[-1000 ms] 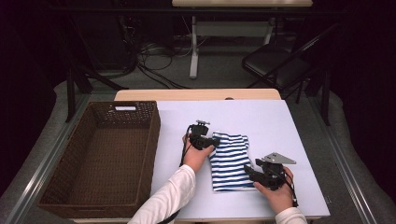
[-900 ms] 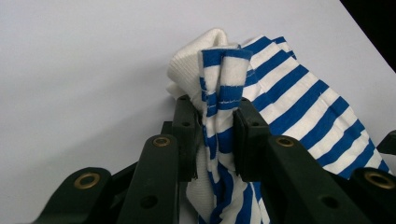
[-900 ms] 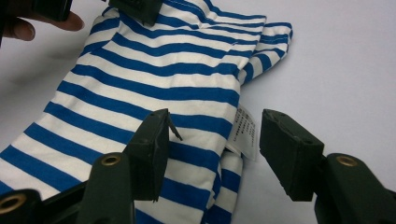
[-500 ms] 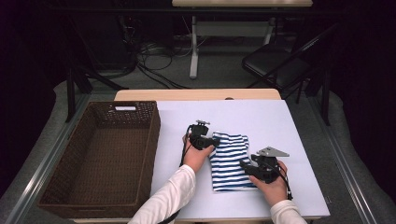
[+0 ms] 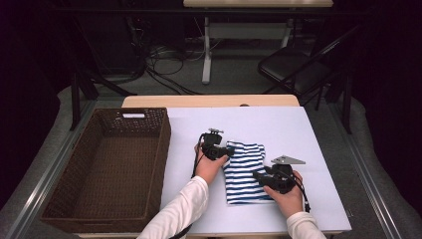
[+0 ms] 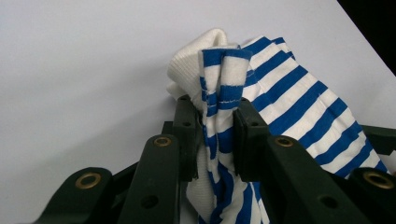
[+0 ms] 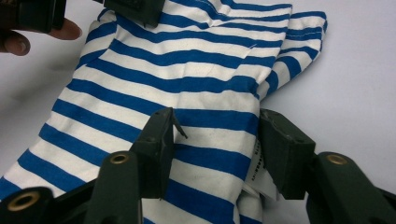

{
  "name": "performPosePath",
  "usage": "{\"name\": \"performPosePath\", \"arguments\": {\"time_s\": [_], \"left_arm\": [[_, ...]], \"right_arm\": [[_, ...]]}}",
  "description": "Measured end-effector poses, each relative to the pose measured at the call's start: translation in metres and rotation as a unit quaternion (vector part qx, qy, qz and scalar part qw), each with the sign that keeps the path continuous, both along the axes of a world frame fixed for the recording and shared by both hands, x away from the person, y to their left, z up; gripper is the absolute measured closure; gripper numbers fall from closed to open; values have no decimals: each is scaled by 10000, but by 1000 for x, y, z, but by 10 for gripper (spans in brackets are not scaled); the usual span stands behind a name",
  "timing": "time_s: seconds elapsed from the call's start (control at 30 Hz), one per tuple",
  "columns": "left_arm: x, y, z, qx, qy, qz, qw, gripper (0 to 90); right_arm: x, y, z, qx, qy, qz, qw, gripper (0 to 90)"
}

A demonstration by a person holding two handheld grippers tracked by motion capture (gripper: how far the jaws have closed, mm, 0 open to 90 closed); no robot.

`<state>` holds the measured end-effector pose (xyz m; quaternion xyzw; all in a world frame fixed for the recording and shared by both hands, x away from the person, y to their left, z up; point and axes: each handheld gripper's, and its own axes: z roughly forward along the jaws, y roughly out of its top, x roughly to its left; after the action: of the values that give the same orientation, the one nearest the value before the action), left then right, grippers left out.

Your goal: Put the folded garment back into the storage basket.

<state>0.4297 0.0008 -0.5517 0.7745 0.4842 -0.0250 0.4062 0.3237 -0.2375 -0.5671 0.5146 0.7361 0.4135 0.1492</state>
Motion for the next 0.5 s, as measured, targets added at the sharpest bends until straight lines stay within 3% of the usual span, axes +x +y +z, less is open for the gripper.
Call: {"name": "performPosePath", "arguments": {"time_s": [0.5], "left_arm": [[0, 0, 0, -1, -17, 9, 10000, 744]], "right_arm": [[1, 0, 1, 120, 195, -9, 9997, 679]]}}
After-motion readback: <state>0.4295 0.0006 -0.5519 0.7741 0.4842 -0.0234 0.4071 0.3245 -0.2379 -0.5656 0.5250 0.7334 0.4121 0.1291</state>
